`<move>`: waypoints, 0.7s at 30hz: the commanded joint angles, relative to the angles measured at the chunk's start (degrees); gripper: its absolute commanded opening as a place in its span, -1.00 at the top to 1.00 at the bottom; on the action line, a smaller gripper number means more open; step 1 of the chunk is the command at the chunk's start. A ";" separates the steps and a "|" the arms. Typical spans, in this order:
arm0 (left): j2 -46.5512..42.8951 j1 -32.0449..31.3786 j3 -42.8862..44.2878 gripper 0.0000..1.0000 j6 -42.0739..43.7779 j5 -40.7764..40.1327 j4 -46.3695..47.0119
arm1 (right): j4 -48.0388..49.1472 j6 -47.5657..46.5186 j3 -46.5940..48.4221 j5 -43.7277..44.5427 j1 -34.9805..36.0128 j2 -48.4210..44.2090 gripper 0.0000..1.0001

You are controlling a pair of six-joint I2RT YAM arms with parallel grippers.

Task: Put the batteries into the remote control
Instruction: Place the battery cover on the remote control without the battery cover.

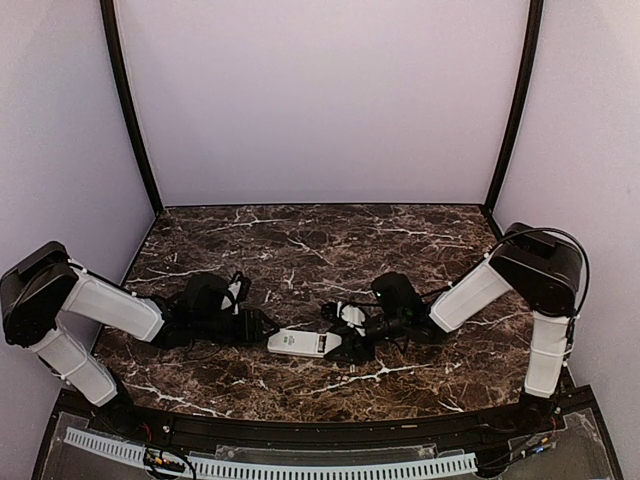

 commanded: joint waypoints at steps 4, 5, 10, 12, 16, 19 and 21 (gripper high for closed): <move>1.23 0.05 -0.54 -0.29 0.91 0.36 -3.55 | -2.64 -1.05 1.79 -0.63 -0.30 1.03 -0.26; 1.23 0.03 -0.52 -0.29 1.01 0.36 -3.54 | -3.09 -1.13 1.95 -0.75 -0.24 1.08 -0.29; 1.20 -0.08 -0.46 -0.30 1.44 0.30 -3.67 | -4.32 -0.79 2.55 -2.45 -0.01 -0.13 -0.46; 1.16 -0.04 -0.55 -0.33 1.67 0.29 -3.64 | -4.38 -0.29 2.82 -3.43 -0.02 -1.48 -0.83; 0.86 0.01 -0.73 -0.39 2.01 0.25 -3.65 | -5.05 0.88 4.29 -3.53 -0.01 -4.49 -0.97; 0.31 0.01 -1.04 -0.41 2.27 0.08 -3.69 | -6.21 1.48 5.98 -4.37 -0.01 -6.65 -0.97; -0.47 -0.01 -1.45 -0.42 2.52 -0.21 -3.85 | -6.79 2.14 6.89 -4.52 -0.02 -8.29 -0.97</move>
